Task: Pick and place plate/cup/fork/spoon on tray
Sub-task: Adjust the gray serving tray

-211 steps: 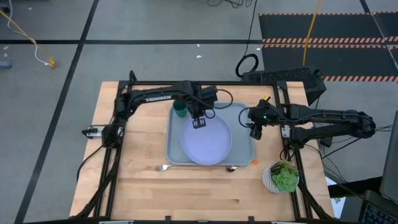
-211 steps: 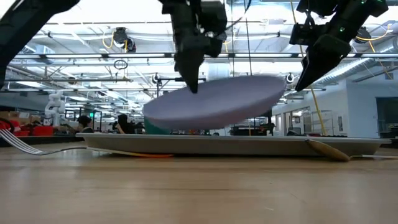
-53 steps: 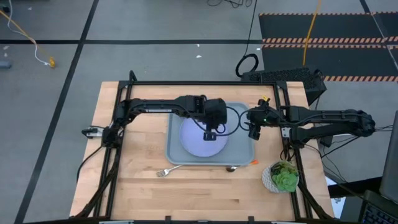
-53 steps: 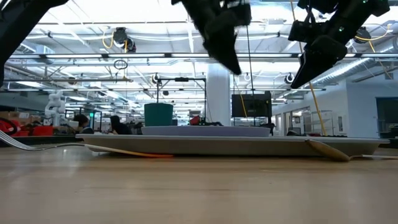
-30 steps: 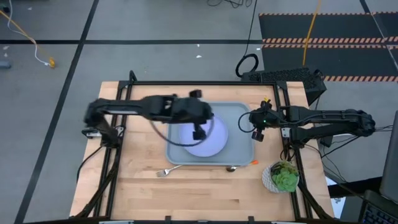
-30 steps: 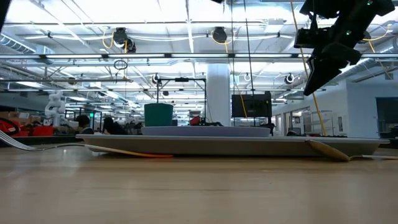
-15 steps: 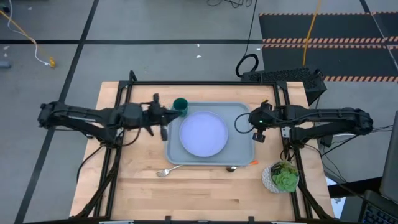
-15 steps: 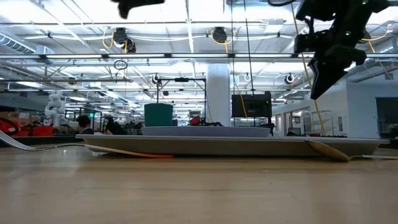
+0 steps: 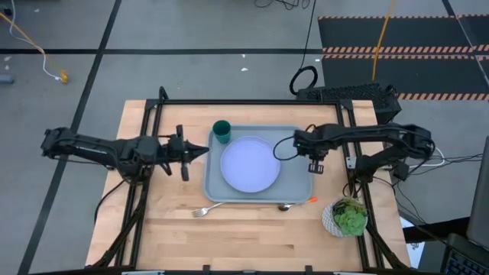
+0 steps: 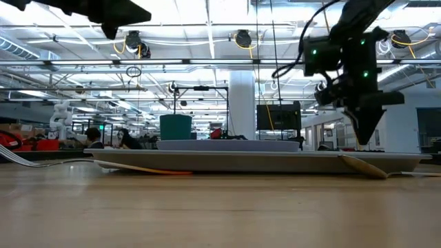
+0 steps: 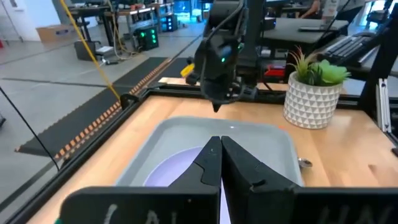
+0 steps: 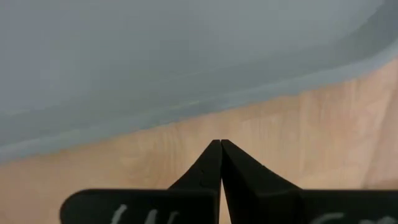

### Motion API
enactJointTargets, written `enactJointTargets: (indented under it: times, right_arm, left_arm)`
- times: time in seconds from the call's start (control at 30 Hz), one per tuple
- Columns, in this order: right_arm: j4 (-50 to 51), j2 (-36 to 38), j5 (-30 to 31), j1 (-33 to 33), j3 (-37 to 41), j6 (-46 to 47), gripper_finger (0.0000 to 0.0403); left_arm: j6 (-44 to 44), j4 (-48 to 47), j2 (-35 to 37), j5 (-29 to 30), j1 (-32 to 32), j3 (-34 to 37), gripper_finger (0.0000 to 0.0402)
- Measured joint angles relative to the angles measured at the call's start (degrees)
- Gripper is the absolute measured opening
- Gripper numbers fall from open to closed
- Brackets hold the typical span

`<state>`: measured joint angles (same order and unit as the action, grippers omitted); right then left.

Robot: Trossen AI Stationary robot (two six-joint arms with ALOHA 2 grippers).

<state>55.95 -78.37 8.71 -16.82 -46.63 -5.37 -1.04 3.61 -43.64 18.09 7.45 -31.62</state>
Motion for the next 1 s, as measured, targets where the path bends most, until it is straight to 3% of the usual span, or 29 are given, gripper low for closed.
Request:
enactJointTargets:
  times: [0.47, 1.0]
  right_arm:
    - [-4.79, -7.63, -3.06, -2.03, -0.02, -5.41, 0.0000]
    - [-10.41, -7.71, -7.32, -1.07, -0.02, -4.13, 0.0000]
  left_arm:
    - [0.90, -3.96, 11.30, 0.03, 0.30, 6.76, 0.0000]
    - [0.72, -6.62, 11.89, 0.04, 0.30, 7.72, 0.0001]
